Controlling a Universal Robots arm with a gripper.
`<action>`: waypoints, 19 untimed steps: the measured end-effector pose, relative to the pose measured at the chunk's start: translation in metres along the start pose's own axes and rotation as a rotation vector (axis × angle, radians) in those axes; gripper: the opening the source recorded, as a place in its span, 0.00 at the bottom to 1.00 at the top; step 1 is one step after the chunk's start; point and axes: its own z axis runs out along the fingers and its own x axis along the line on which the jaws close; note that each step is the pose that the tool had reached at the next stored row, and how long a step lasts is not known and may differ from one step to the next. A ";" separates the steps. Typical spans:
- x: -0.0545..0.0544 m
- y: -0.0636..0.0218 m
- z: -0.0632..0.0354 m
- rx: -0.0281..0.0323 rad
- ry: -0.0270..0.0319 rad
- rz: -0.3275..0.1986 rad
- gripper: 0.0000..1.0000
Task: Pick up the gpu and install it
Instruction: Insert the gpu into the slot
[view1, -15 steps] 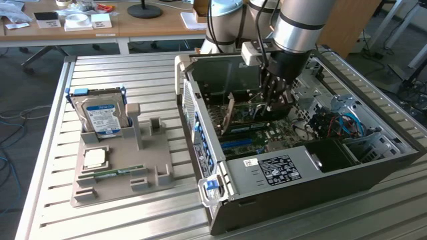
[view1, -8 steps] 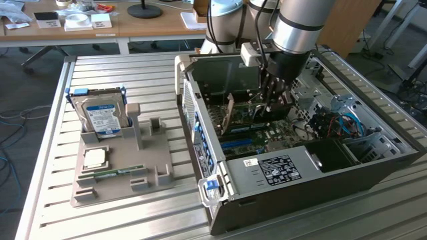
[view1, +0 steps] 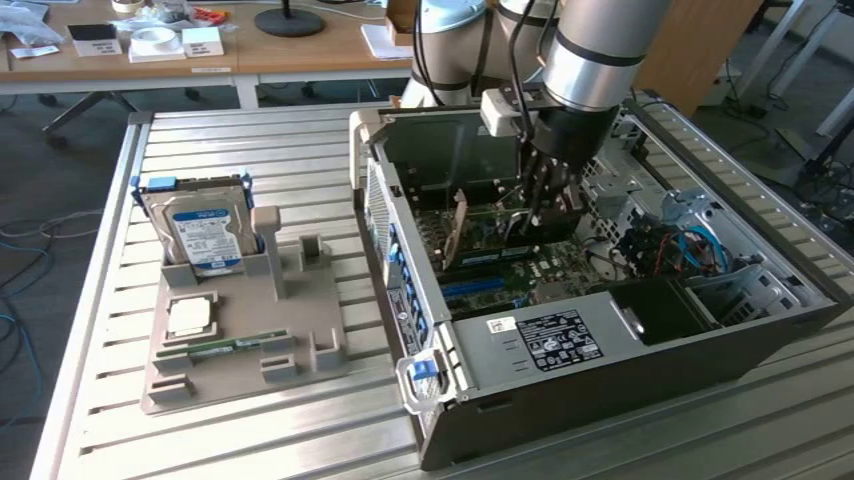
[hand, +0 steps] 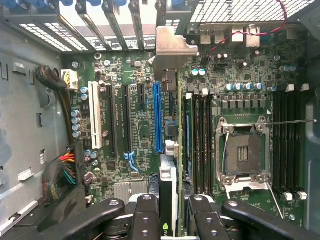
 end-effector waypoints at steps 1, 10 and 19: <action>0.000 0.0000 0.0000 0.0000 -0.0001 0.000 0.27; 0.000 0.0014 0.0054 0.0026 -0.0024 0.000 0.27; 0.003 0.0081 0.0106 0.0060 -0.0053 0.000 0.27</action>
